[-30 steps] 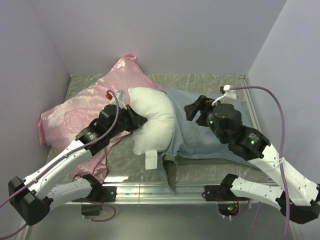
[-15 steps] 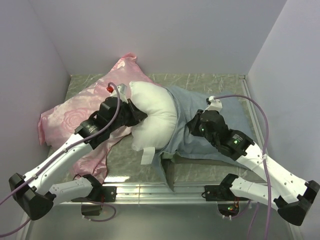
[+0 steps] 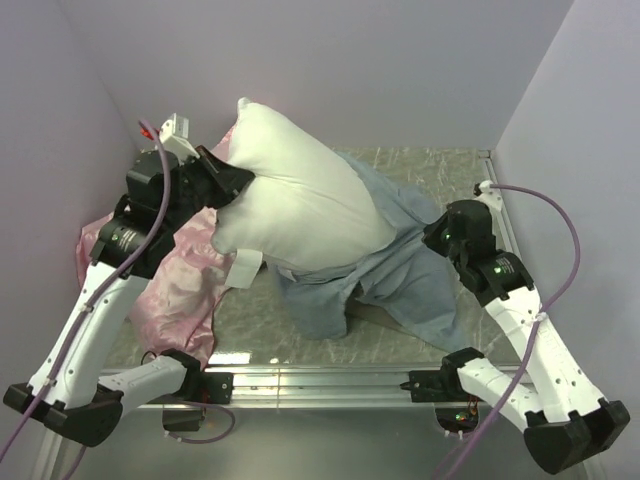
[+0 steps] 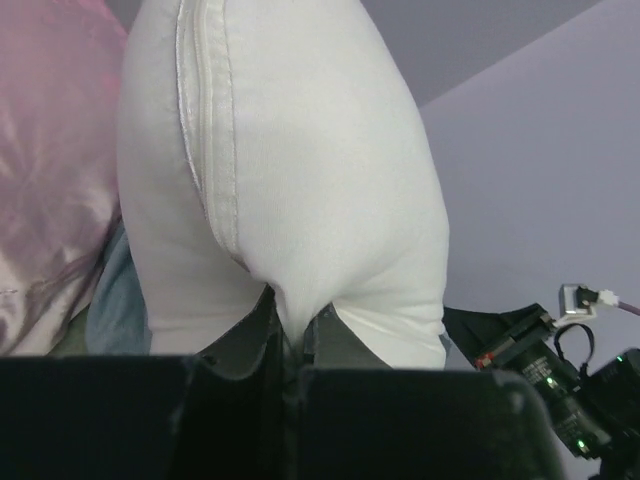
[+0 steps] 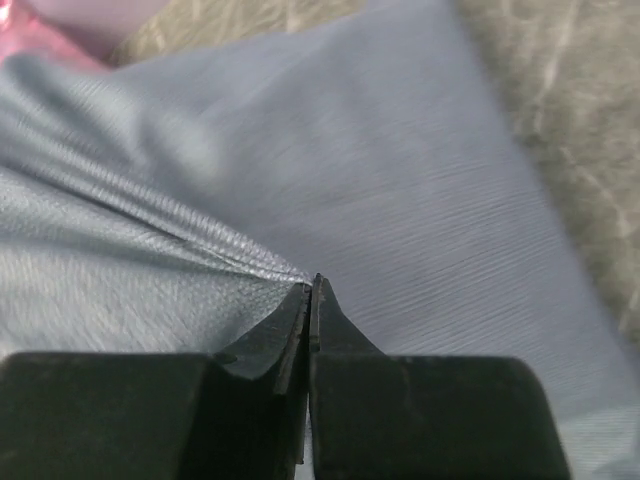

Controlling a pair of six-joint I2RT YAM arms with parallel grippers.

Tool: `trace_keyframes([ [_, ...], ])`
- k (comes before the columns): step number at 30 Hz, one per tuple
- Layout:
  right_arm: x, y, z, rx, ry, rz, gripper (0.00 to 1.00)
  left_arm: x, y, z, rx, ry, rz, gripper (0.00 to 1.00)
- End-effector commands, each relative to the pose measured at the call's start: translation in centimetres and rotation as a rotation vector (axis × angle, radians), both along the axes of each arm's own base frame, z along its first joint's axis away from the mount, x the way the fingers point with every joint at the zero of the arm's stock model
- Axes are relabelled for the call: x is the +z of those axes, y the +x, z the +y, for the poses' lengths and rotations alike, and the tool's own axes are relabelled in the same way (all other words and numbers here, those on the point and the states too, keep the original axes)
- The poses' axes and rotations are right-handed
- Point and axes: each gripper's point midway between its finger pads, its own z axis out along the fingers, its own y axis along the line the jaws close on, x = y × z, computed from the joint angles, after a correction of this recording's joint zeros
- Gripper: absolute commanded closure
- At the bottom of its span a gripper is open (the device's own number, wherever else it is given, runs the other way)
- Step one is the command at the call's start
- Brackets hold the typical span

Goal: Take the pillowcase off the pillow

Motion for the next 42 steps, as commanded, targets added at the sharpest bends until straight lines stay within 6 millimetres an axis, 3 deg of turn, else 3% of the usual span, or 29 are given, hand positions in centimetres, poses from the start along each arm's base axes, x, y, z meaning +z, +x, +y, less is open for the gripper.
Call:
trace_keyframes([
  [1,-0.6,0.2,-4.0,-0.11,-0.049,0.057,1.0,8.6,-1.4,2.8,0.075,-0.073,-0.247,1.0],
  [3,-1.0,0.9,-6.4,-0.184,-0.037,0.062,1.0,9.2,-1.8,3.4,0.087,-0.073,-0.26,1.0],
  [6,-1.9,1.7,-8.5,-0.218,-0.008,0.08,1.0,10.4,-2.4,3.8,0.091,-0.076,-0.282,1.0],
  [9,-1.5,2.4,-6.7,-0.127,0.053,0.059,1.0,11.3,-2.5,3.4,0.065,-0.074,-0.299,1.0],
  [12,-1.7,2.2,-5.2,-0.056,0.084,0.044,1.0,10.8,-2.7,1.9,-0.014,-0.096,-0.277,1.0],
  [15,-1.5,2.3,-4.2,-0.023,0.056,0.036,0.97,8.3,-3.6,-1.0,-0.159,-0.187,-0.238,0.99],
  [16,-1.4,2.4,-3.7,-0.006,0.058,0.038,0.96,6.2,-3.5,-2.2,-0.197,-0.183,-0.198,0.99],
  [19,0.8,2.2,-1.2,0.068,0.016,-0.014,0.75,3.2,-3.3,-3.5,-0.191,-0.117,-0.143,0.99],
  [20,1.3,1.5,0.8,0.124,-0.009,-0.021,0.58,3.0,-3.3,-3.6,-0.192,-0.119,-0.147,0.99],
  [23,4.3,0.7,1.8,0.141,-0.035,-0.094,0.38,2.5,-3.2,-3.4,-0.176,-0.105,-0.138,1.0],
  [24,5.3,0.4,2.0,0.156,-0.027,-0.118,0.37,2.7,-3.1,-3.2,-0.165,-0.102,-0.141,1.0],
  [28,8.4,-2.5,4.4,0.285,0.044,-0.263,0.31,4.2,-2.9,-3.1,-0.152,-0.107,-0.163,0.99],
  [30,8.5,-3.0,4.7,0.301,0.05,-0.286,0.29,5.1,-2.8,-3.4,-0.167,-0.115,-0.178,1.0],
  [35,12.3,-4.7,7.3,0.473,0.067,-0.437,0.27,9.5,-2.3,-5.0,-0.204,-0.113,-0.231,0.99],
  [36,13.8,-4.9,7.7,0.499,0.047,-0.471,0.26,11.5,-2.7,-5.0,-0.21,-0.129,-0.266,0.99],
  [39,16.5,-5.9,9.2,0.582,0.001,-0.537,0.22,12.7,-2.1,-5.9,-0.224,-0.129,-0.266,0.99],
  [40,16.6,-5.6,9.9,0.599,-0.018,-0.532,0.22,14.0,-1.9,-6.3,-0.231,-0.137,-0.287,0.99],
  [41,17.1,-6.3,11.1,0.642,-0.018,-0.546,0.21,14.2,-1.7,-6.5,-0.224,-0.129,-0.277,0.99],
  [42,17.7,-6.1,11.2,0.631,-0.047,-0.564,0.21,16.1,-2.1,-6.5,-0.225,-0.139,-0.316,0.99],
])
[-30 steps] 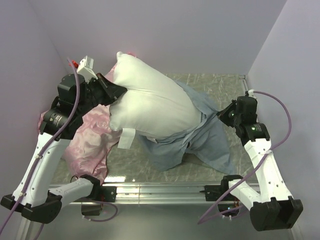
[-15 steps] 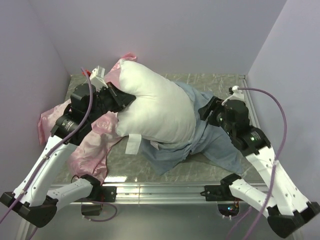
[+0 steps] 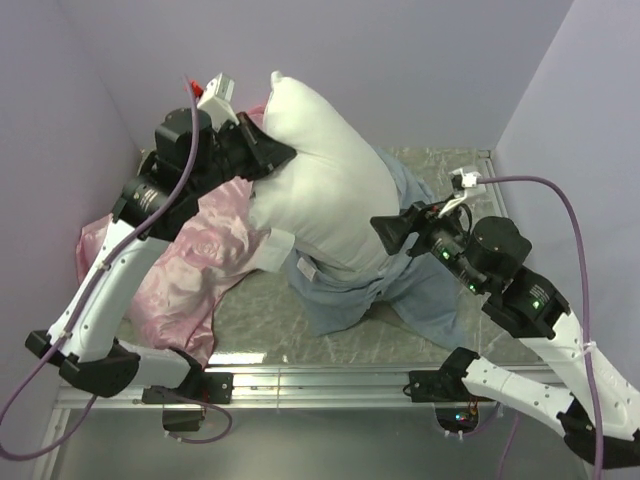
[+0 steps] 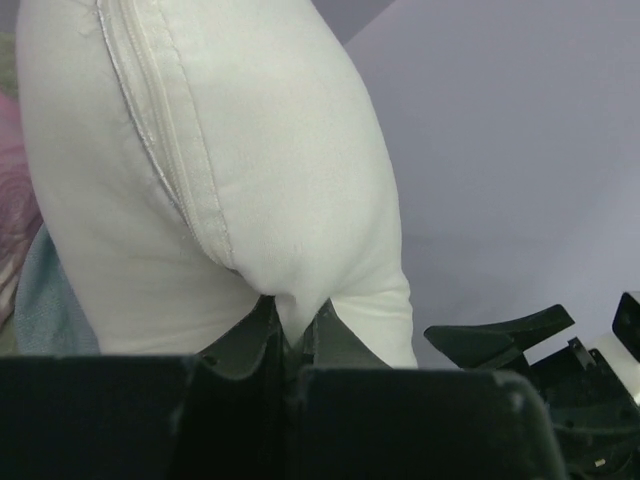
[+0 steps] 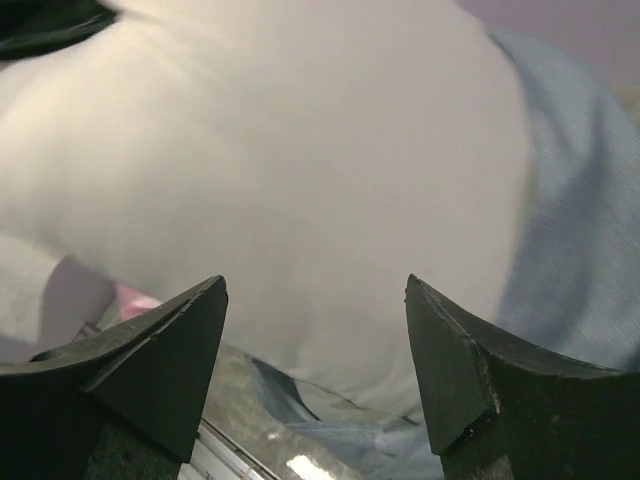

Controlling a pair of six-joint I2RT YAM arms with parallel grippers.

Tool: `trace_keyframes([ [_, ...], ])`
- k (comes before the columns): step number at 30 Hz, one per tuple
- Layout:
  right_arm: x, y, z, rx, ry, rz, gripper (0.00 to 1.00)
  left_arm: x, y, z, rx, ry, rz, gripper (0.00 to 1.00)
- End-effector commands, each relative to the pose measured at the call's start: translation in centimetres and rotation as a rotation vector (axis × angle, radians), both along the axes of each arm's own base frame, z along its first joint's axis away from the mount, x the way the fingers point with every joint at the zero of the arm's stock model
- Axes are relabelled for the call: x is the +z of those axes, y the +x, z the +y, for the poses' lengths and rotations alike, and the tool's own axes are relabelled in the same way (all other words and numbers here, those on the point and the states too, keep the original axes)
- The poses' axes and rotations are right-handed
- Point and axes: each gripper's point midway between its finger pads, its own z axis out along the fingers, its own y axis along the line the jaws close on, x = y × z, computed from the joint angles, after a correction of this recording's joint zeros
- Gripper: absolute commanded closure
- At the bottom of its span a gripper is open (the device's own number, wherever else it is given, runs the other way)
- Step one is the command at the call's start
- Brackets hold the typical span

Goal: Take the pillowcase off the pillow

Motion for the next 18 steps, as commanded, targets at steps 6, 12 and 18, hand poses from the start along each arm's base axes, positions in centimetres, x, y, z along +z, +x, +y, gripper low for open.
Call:
trace_keyframes([
  [6,3.4,1.5,0.6,-0.107,-0.073,-0.115,0.19,12.1,-0.8,-0.3,0.021,-0.121,-0.289,1.0],
  [12,0.2,3.2,-2.1,-0.314,-0.115,-0.006,0.16,16.4,-1.4,-0.1,0.012,-0.166,-0.383,0.99],
  [18,-8.1,4.5,-6.6,-0.418,-0.06,0.232,0.11,17.0,-1.5,1.6,0.085,-0.17,-0.407,0.99],
])
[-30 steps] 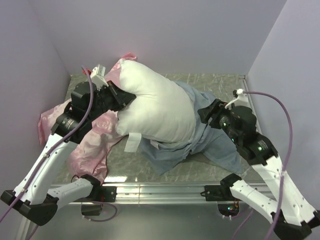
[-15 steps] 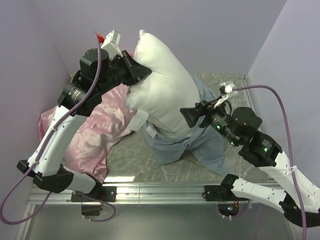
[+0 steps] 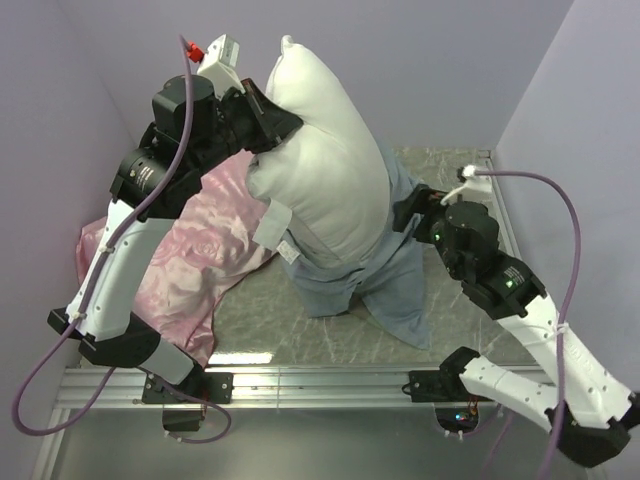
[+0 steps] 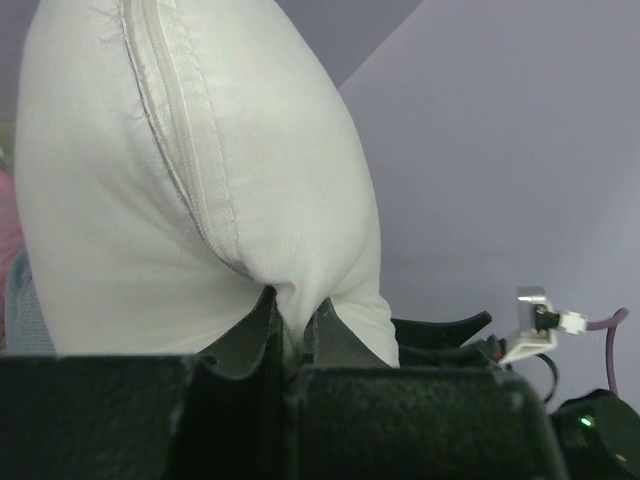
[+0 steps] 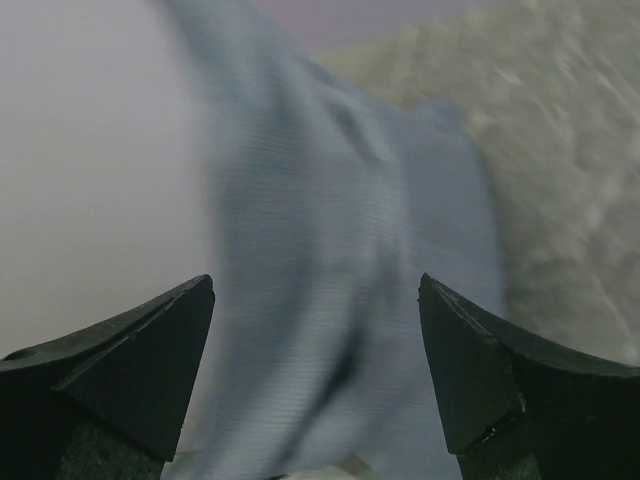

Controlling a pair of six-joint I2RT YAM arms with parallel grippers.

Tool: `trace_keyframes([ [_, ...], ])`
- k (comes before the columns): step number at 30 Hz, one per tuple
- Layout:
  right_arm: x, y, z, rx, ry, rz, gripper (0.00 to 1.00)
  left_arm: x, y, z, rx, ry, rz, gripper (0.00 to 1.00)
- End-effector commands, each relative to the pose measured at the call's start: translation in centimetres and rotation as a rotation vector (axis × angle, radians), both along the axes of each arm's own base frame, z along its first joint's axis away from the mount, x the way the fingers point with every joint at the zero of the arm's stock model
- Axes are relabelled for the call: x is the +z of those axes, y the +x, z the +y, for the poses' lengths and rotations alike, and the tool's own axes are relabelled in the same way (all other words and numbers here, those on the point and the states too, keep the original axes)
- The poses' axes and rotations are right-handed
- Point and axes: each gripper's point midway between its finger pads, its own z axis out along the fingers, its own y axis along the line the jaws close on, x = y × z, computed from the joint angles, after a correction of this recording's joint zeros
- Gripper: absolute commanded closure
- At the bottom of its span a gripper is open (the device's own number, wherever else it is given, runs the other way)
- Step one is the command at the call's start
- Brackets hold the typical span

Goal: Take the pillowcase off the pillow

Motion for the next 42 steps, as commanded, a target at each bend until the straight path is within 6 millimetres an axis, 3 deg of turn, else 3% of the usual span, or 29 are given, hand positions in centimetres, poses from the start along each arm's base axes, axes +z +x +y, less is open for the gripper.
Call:
trace_keyframes([
  [1,-5.5,0.4,-3.7,-0.112,0.087,0.125,0.1,10.7,-3.0,3.9,0.08,-0.208,-0.299,0.99],
  [2,-8.4,0.1,-3.0,-0.062,0.112,0.188,0.1,10.8,-3.0,4.0,0.084,-0.21,-0.303,0.99],
  [4,-8.6,0.4,-3.0,-0.037,0.183,0.146,0.1,10.9,-3.3,4.0,0.073,-0.207,-0.311,0.99],
  [5,-10.1,0.2,-2.5,-0.009,0.205,0.167,0.1,11.0,-3.4,3.9,0.064,-0.209,-0.315,0.99],
  [7,-9.8,0.1,-1.5,0.049,0.243,0.159,0.1,10.8,-3.2,3.2,0.039,-0.201,-0.308,1.0],
  [9,-9.0,-0.1,-0.3,0.117,0.244,0.169,0.12,10.5,-3.1,2.4,0.006,-0.193,-0.294,0.99],
  [11,-6.5,-0.9,0.8,0.194,0.266,0.082,0.15,9.8,-3.0,1.8,-0.02,-0.179,-0.281,0.99],
  [14,-3.2,-2.2,0.8,0.245,0.267,-0.056,0.14,7.5,-1.2,0.6,-0.022,-0.113,-0.222,0.99],
  [17,0.4,-3.5,0.7,0.295,0.26,-0.181,0.13,4.3,0.4,-1.9,-0.081,-0.062,-0.152,0.99],
  [18,1.2,-3.7,0.8,0.302,0.254,-0.2,0.13,2.2,1.3,-3.3,-0.114,-0.044,-0.107,0.99],
  [21,4.8,-4.0,0.8,0.32,0.222,-0.26,0.12,-1.4,2.4,-5.5,-0.138,0.0,-0.037,0.99],
  [24,7.4,-4.2,1.4,0.33,0.189,-0.302,0.12,-3.4,3.2,-6.5,-0.126,0.021,0.0,0.99],
  [25,7.8,-4.8,2.5,0.368,0.18,-0.307,0.12,-3.7,3.3,-6.8,-0.124,0.023,0.005,0.99],
  [26,8.5,-4.1,2.2,0.325,0.148,-0.324,0.12,-4.1,3.5,-7.0,-0.124,0.028,0.013,0.99],
  [32,10.7,-3.6,4.9,0.317,0.034,-0.369,0.11,-7.6,3.5,-8.8,-0.129,0.087,0.073,0.99],
  [34,11.7,-3.2,5.0,0.299,0.004,-0.375,0.1,-7.7,2.8,-8.7,-0.132,0.078,0.071,0.99],
  [35,11.2,-3.3,6.6,0.335,-0.027,-0.363,0.1,-8.9,2.7,-8.8,-0.137,0.086,0.095,1.0],
  [37,11.0,-3.1,7.0,0.282,-0.088,-0.367,0.09,-9.0,2.4,-8.7,-0.139,0.081,0.094,0.99],
  [39,9.9,-3.6,8.9,0.311,-0.205,-0.377,0.09,-8.9,2.3,-8.5,-0.137,0.086,0.101,1.0],
  [42,8.5,-3.8,10.1,0.3,-0.319,-0.38,0.07,-8.3,2.2,-8.9,-0.152,0.082,0.1,0.99],
])
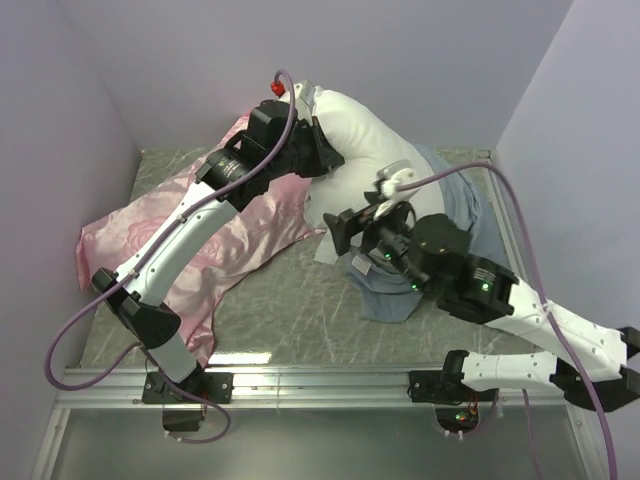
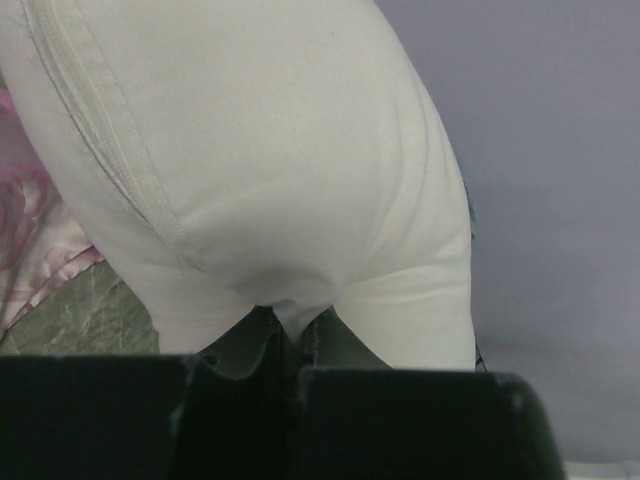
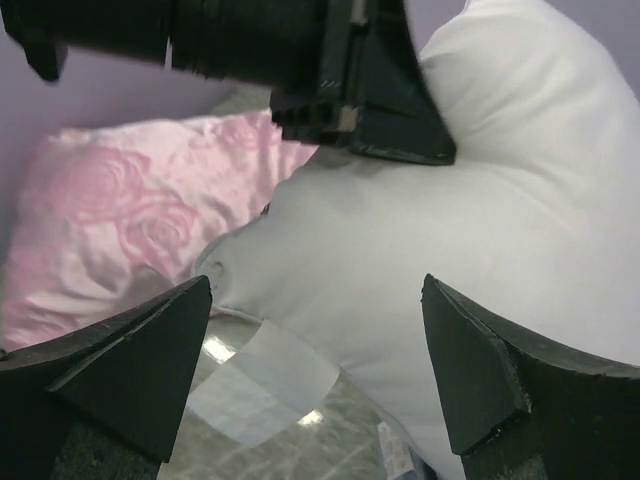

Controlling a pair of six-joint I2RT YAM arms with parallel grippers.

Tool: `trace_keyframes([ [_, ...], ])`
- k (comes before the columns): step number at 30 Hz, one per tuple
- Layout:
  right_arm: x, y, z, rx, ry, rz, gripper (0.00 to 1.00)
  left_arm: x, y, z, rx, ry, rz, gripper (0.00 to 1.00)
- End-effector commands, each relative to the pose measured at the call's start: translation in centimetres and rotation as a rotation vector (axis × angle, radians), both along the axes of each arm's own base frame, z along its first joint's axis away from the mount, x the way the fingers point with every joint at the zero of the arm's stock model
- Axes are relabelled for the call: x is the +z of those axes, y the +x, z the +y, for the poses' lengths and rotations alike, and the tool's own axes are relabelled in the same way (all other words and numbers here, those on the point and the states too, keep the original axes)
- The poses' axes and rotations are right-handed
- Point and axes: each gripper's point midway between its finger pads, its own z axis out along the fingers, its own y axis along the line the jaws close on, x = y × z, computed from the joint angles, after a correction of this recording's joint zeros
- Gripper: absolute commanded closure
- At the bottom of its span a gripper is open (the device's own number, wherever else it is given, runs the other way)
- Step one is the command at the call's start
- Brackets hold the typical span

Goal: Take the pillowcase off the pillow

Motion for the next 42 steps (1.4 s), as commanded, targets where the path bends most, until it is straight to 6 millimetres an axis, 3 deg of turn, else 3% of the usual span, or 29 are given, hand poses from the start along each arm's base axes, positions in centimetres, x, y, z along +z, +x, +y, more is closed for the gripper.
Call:
trace_keyframes([
  [1,0.9,0.4,-1.0,-0.116,-0.103,-0.102,0.07,4.1,-1.5,-1.0,-0.055,-0.091,-0.063,0.99],
  [6,-1.0,-0.3,-0.8,-0.173,-0.259,-0.165,0.04,3.9,-1.7,-1.0,-0.06,-0.083,-0.055,1.0],
  [14,-3.5,-1.1,1.5,-0.214,-0.468,-0.232,0.02,4.7,-2.1,-1.1,-0.073,-0.099,-0.061,0.99],
  [17,-4.3,-0.8,1.6,-0.243,-0.516,-0.241,0.0,4.9,-2.5,-1.2,-0.082,-0.1,-0.062,1.0],
  [22,-3.4,0.9,0.8,-0.332,-0.517,-0.227,0.0,5.7,-3.9,-1.4,-0.099,-0.118,-0.074,0.99],
  [25,-4.2,1.8,1.1,-0.35,-0.565,-0.213,0.0,6.4,-5.2,-1.6,-0.116,-0.132,-0.081,1.0],
  [29,-3.9,3.2,-0.3,-0.446,-0.528,-0.177,0.0,7.3,-6.5,-1.5,-0.129,-0.154,-0.093,0.99],
  [32,-2.8,3.9,-1.7,-0.484,-0.474,-0.153,0.1,8.8,-7.3,-0.7,-0.122,-0.185,-0.118,0.99],
  [34,-1.7,4.0,-2.3,-0.512,-0.467,-0.152,0.31,10.2,-7.9,0.1,-0.119,-0.211,-0.142,0.99],
  [35,-1.4,4.0,-2.5,-0.519,-0.468,-0.149,0.59,10.8,-8.1,0.2,-0.12,-0.221,-0.149,0.99],
  [38,1.3,3.8,-3.3,-0.535,-0.407,-0.141,1.0,12.6,-8.4,0.9,-0.108,-0.255,-0.187,0.99],
  [40,4.0,3.3,-3.4,-0.496,-0.31,-0.127,1.0,13.9,-8.5,1.2,-0.104,-0.28,-0.227,0.99],
  [42,5.7,3.0,-3.4,-0.461,-0.242,-0.122,1.0,15.3,-8.4,1.8,-0.082,-0.305,-0.274,0.89],
])
